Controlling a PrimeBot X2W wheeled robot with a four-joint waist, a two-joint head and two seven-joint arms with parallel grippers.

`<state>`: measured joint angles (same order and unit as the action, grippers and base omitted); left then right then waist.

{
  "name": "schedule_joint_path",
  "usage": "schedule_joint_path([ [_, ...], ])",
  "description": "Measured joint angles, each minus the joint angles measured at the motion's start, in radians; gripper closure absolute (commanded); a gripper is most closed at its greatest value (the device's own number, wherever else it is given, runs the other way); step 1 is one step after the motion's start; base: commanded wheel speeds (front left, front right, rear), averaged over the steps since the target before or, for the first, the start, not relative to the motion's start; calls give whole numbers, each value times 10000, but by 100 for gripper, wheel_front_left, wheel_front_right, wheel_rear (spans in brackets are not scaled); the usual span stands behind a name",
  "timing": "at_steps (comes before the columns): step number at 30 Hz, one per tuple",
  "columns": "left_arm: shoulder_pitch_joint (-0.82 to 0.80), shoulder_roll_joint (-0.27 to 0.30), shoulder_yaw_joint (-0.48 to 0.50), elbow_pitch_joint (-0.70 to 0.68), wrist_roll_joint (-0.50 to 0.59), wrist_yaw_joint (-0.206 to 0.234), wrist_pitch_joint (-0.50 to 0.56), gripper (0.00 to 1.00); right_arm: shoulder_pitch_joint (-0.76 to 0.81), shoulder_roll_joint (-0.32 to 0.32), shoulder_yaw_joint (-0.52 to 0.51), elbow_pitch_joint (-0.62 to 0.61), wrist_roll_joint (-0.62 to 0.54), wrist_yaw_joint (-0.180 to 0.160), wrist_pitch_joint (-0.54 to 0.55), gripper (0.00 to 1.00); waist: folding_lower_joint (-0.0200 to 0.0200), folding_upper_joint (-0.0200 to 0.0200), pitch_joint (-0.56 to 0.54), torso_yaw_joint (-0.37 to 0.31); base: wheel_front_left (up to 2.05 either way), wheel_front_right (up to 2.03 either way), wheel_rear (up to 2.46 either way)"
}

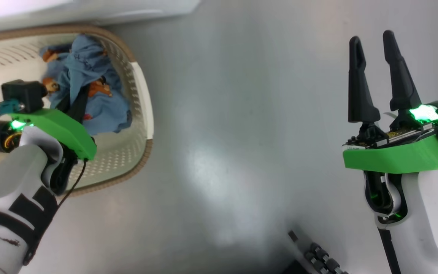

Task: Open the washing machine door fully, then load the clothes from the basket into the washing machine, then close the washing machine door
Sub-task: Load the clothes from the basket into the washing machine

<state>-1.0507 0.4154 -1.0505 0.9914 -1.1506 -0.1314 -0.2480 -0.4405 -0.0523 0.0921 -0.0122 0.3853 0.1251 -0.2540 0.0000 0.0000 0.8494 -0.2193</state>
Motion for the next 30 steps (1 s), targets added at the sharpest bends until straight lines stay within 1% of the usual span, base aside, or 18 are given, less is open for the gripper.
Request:
schedule_joint_path([
  [3, 407, 4, 915, -372, 263, 0, -2, 100, 89, -4, -12, 209, -82, 0, 0, 0, 0, 0, -391, 152, 0, 0, 0],
  [7, 1231, -104, 2201, -817, 1043, 0, -25, 100, 425, -150, -29, 516, -82, 0, 0, 0, 0, 0, -970, 377, 0, 0, 0],
  [15, 3192, -754, 4456, -1879, 2675, 0, -73, 100, 1154, -562, -25, 1022, -79, 0, 0, 0, 0, 0, -2296, 832, 0, 0, 0],
  [23, 5146, -1300, 6410, -2999, 4232, 0, -73, 100, 2228, -821, 8, 1407, -50, 0, 0, 0, 0, 0, -3814, 1183, 0, 0, 0],
  [30, 6423, -1672, 7442, -4228, 5298, 0, -73, 100, 3077, -974, -54, 1511, 25, 0, 0, 0, 0, 0, -5087, 1458, 0, 0, 0],
])
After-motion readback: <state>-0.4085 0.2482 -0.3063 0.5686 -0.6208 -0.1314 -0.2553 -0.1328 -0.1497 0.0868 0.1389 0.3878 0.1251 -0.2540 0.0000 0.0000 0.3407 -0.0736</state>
